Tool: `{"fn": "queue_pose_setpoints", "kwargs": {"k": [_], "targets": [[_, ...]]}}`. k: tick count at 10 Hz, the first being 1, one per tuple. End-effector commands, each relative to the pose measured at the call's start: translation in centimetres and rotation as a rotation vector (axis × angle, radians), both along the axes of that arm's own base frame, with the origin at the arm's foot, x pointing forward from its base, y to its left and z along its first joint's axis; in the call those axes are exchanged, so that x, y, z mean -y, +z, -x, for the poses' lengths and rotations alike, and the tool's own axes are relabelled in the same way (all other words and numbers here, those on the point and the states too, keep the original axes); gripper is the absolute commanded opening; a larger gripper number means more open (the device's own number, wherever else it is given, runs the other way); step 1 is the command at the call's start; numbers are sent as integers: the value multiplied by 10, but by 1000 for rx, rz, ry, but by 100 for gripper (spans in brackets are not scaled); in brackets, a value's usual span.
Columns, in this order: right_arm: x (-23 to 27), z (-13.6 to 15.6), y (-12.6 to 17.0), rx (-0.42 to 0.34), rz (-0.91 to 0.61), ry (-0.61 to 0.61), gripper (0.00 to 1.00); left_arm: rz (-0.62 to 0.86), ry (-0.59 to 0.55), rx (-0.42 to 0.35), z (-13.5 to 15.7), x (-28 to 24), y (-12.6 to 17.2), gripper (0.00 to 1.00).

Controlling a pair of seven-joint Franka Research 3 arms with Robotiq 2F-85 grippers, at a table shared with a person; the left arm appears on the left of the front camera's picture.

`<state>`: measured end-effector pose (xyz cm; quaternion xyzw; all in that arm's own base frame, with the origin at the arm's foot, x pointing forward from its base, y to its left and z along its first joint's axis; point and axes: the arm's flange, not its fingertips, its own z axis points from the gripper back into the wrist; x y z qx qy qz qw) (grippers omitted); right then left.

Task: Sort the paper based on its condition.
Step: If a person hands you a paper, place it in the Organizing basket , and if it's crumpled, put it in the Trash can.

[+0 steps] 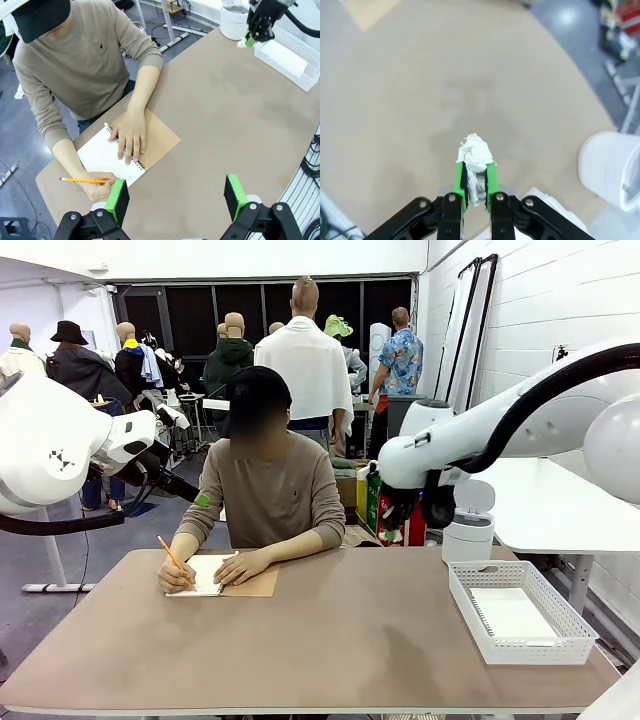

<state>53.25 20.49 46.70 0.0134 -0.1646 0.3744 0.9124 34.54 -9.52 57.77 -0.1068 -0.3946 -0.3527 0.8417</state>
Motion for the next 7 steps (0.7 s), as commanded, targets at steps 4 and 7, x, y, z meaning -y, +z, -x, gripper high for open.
{"fn": "queue_pose_setpoints", "kwargs": {"k": [4,7], "targets": [[-5,6,7,-29,-33,-8,19,3,-12,-4,0,-1,-1,100],[22,-12,11,-14,-5,-95,19,3,-12,-4,0,-1,-1,100]]}}
